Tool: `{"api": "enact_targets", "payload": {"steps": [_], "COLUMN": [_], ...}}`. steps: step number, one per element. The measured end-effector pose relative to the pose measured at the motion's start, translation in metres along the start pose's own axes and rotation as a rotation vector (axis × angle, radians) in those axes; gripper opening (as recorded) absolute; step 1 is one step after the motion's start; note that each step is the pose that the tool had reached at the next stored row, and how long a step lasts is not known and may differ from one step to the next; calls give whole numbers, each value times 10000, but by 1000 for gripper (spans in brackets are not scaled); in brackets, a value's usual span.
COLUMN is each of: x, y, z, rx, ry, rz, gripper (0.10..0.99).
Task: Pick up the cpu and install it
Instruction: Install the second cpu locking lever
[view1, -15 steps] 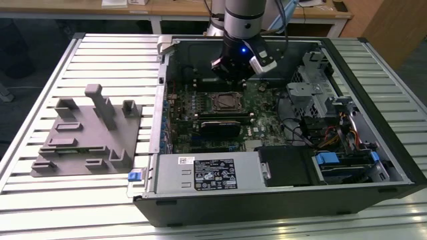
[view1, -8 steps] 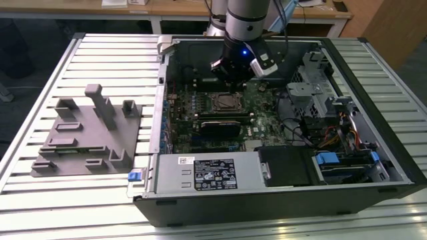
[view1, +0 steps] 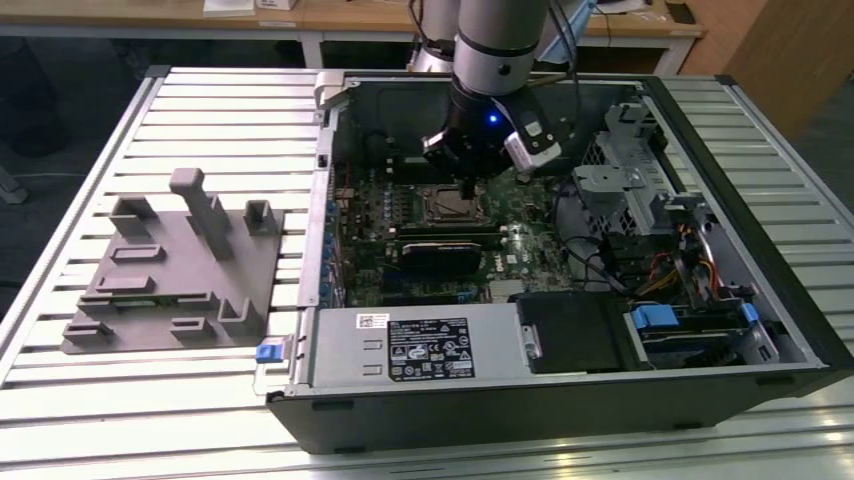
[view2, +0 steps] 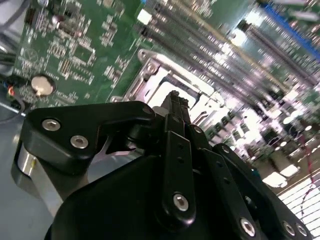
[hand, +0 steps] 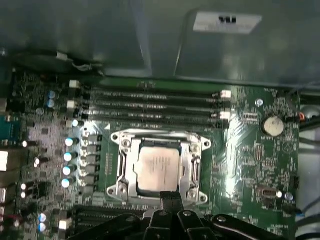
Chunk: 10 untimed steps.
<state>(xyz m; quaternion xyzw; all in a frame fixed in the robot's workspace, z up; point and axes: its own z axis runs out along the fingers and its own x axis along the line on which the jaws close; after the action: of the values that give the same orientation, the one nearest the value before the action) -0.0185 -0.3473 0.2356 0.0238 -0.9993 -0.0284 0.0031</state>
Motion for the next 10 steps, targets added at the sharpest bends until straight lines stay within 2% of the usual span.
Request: {"api": "enact_targets", "payload": {"steps": [10], "x": [-6], "y": [-145], "z": [-2], "rx": [-2], "ry": [29], "rz": [3], "gripper": [106]}}
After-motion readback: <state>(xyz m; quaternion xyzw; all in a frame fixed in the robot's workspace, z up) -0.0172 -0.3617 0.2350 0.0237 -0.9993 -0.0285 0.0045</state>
